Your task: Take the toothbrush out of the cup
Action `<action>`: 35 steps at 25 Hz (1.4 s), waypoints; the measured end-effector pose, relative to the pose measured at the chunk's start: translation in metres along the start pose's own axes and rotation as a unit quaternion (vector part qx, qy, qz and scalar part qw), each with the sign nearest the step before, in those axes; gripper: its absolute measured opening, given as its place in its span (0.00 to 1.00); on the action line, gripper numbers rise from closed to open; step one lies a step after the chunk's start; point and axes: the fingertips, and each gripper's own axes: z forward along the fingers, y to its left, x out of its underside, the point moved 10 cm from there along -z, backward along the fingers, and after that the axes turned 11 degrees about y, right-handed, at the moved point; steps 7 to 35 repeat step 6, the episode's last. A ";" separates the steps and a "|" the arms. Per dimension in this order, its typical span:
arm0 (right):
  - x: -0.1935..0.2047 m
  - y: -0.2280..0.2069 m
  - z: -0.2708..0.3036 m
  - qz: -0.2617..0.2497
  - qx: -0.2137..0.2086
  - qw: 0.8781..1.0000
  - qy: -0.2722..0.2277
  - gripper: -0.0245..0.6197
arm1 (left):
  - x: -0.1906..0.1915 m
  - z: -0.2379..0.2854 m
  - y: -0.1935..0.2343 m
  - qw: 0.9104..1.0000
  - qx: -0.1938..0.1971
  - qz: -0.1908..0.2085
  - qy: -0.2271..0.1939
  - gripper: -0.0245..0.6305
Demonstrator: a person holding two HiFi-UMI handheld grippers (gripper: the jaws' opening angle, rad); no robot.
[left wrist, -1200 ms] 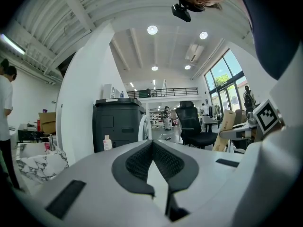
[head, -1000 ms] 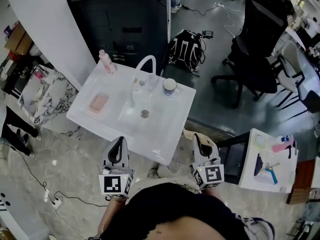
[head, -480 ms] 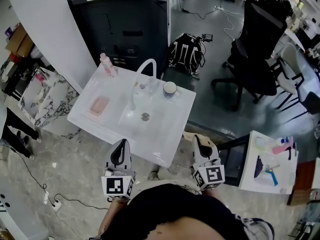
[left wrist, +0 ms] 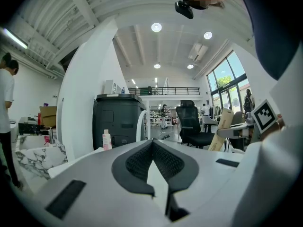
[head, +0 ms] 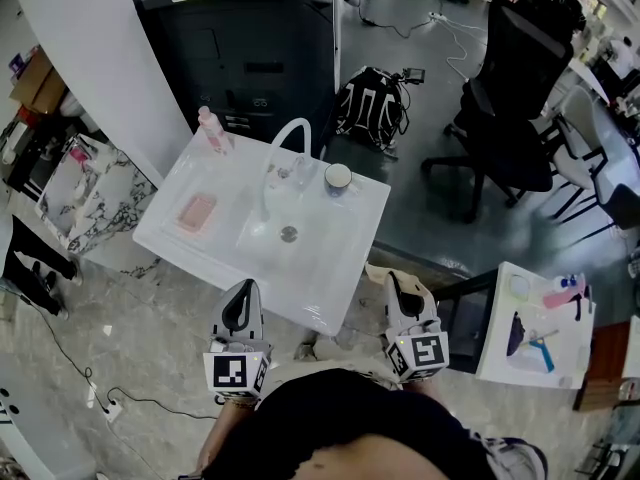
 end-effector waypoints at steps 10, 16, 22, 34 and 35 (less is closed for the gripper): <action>0.004 -0.003 -0.002 0.005 0.002 1.000 0.001 0.09 | 0.000 0.000 -0.003 1.000 0.002 -0.004 0.000 0.04; 0.004 -0.003 -0.002 0.005 0.002 1.000 0.001 0.09 | 0.000 0.000 -0.003 1.000 0.002 -0.004 0.000 0.04; 0.004 -0.003 -0.002 0.005 0.002 1.000 0.001 0.09 | 0.000 0.000 -0.003 1.000 0.002 -0.004 0.000 0.04; 0.004 -0.003 -0.002 0.005 0.002 1.000 0.001 0.09 | 0.000 0.000 -0.003 1.000 0.002 -0.004 0.000 0.04; 0.004 -0.003 -0.002 0.005 0.002 1.000 0.001 0.09 | 0.000 0.000 -0.003 1.000 0.002 -0.004 0.000 0.04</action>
